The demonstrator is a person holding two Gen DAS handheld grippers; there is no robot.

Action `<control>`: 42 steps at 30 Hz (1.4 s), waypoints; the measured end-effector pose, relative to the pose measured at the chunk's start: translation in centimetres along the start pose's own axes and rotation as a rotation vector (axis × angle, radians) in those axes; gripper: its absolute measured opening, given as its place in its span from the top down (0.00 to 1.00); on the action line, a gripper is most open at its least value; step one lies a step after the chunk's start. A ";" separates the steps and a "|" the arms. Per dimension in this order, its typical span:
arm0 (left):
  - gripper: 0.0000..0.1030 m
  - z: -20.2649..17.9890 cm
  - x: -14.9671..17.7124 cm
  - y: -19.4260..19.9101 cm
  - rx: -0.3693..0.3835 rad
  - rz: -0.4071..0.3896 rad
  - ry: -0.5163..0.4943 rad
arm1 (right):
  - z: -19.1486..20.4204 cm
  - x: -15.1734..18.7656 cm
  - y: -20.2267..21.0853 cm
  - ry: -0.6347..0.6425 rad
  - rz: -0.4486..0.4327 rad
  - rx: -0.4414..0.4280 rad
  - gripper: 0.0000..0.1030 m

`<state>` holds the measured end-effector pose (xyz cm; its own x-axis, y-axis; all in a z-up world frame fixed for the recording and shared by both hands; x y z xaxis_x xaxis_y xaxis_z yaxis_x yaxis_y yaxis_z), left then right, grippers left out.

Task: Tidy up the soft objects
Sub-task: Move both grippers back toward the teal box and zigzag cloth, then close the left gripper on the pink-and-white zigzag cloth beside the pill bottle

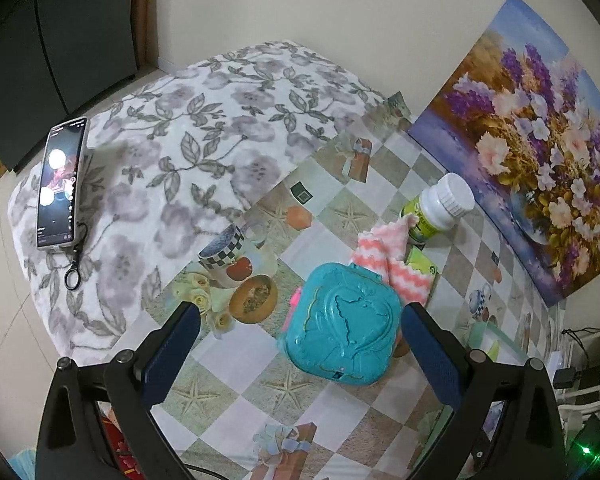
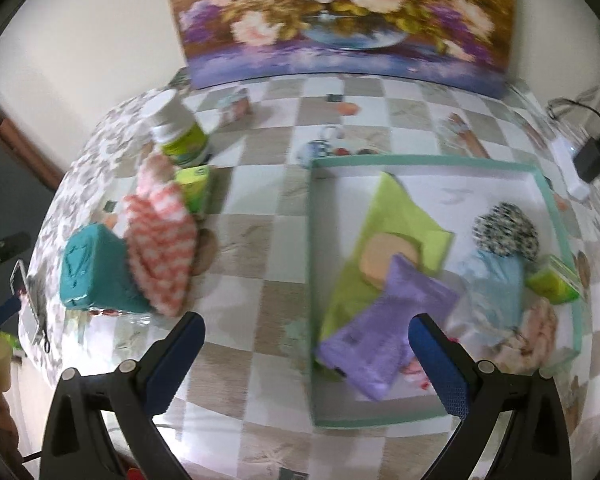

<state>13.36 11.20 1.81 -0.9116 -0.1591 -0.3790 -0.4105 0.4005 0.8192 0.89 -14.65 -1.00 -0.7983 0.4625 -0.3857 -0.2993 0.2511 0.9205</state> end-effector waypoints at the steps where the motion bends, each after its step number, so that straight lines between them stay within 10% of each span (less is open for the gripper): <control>1: 0.03 0.0 -0.1 0.0 -0.003 -0.002 -0.002 | 0.5 -0.1 -0.1 0.009 -0.001 -0.006 0.00; 42: 0.00 -5.6 -6.2 -7.9 0.087 0.071 -0.079 | 4.5 -11.1 -4.9 0.016 -0.033 0.011 0.00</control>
<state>22.14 3.95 0.07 -0.9326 -0.0575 -0.3564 -0.3381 0.4853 0.8063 13.52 -17.17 -1.49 -0.7965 0.4402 -0.4144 -0.3196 0.2752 0.9067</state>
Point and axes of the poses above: each gripper's, at about its wrist camera, not at the fingertips, and y roughly against the way its jaws point, z to its left, x to its underside, the point moved 1 cm from there along -y, roughly the way its jaws point, and after that the axes turned 13 degrees about x, right-handed, at the moved point
